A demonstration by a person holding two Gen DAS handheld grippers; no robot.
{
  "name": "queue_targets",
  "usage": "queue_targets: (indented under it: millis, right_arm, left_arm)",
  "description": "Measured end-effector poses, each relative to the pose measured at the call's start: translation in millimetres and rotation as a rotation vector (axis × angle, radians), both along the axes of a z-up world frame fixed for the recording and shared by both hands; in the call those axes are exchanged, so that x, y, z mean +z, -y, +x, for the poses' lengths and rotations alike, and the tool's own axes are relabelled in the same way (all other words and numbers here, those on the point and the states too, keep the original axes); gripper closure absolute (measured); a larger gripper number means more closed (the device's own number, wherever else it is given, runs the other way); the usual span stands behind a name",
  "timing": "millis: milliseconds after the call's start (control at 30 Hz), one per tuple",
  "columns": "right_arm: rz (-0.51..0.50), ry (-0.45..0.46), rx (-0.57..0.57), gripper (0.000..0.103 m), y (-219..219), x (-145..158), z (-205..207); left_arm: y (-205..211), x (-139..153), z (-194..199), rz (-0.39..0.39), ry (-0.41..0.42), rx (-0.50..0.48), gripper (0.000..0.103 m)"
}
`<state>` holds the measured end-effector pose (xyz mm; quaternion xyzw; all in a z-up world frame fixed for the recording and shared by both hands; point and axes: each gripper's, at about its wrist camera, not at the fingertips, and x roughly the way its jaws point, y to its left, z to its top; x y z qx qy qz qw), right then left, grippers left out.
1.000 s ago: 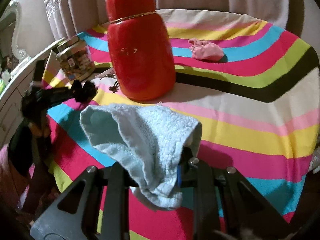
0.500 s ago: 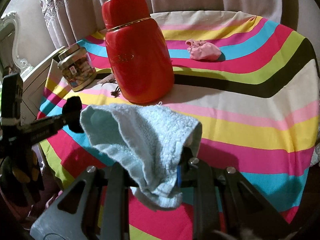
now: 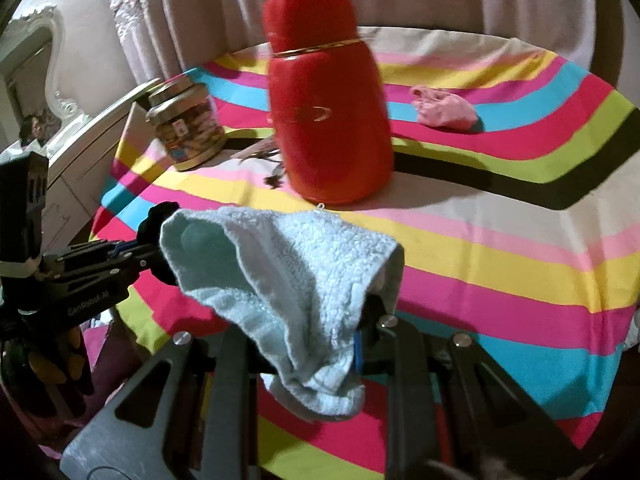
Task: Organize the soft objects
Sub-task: 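Lift the black pouch and blue towel and carry both toward the box, then lower both items into the white box and open both tools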
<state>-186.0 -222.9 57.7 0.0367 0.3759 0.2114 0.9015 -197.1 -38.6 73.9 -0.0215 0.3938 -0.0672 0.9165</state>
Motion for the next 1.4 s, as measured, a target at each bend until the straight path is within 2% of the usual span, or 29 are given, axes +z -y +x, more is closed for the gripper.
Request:
queue_targets:
  millis: [500, 800, 1033, 1233, 1400]
  right_arm:
    - [-0.013, 0.029, 0.226, 0.078, -74, 18, -24]
    - [-0.070, 0.058, 0.421, 0.078, -136, 21, -49]
    - [-0.121, 0.067, 0.541, 0.078, -175, 18, -61]
    - [-0.159, 0.104, 0.685, 0.077, -217, 25, -83]
    - [-0.169, 0.106, 0.855, 0.076, -261, 20, -112]
  left_arm:
    - [-75, 6, -63, -0.051, 0.023, 0.155, 0.089]
    - [-130, 8, -108, -0.114, 0.064, 0.277, 0.089]
    - [-164, 10, -134, -0.119, 0.084, 0.372, 0.089]
    - [-204, -1, -163, -0.123, 0.070, 0.508, 0.089]
    - [-235, -7, -190, -0.113, 0.062, 0.648, 0.088]
